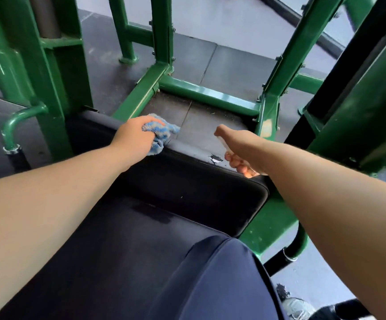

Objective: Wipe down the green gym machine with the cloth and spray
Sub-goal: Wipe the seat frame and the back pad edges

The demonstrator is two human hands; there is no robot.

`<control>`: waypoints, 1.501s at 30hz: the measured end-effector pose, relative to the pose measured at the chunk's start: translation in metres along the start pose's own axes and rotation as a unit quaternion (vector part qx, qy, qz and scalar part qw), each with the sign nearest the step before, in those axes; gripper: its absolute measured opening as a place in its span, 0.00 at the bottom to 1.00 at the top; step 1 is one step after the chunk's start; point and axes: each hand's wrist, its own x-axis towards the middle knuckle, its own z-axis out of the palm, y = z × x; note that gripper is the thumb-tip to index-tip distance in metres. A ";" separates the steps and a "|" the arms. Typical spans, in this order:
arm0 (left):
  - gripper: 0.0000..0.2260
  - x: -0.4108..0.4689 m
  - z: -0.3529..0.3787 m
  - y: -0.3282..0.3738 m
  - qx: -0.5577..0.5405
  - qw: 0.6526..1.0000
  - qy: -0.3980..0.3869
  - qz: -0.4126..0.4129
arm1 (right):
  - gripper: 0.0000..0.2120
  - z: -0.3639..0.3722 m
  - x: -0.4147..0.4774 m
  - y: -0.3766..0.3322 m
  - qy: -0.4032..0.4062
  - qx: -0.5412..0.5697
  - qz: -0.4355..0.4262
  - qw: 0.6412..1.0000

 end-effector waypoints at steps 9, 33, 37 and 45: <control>0.21 0.001 -0.067 -0.008 -0.085 0.996 0.031 0.000 | 0.23 0.032 -0.012 -0.063 0.014 -0.014 -0.057 0.998; 0.20 -0.042 -0.147 -0.058 -0.053 0.977 0.205 -0.018 | 0.27 0.150 -0.013 -0.178 0.016 -0.023 -0.156 0.987; 0.18 -0.044 -0.154 -0.059 0.017 0.969 0.246 -0.023 | 0.25 0.161 -0.006 -0.196 0.060 -0.028 -0.194 0.979; 0.16 -0.044 -0.157 -0.062 0.046 0.974 0.218 -0.036 | 0.30 0.145 0.003 -0.174 0.076 -0.047 -0.138 0.986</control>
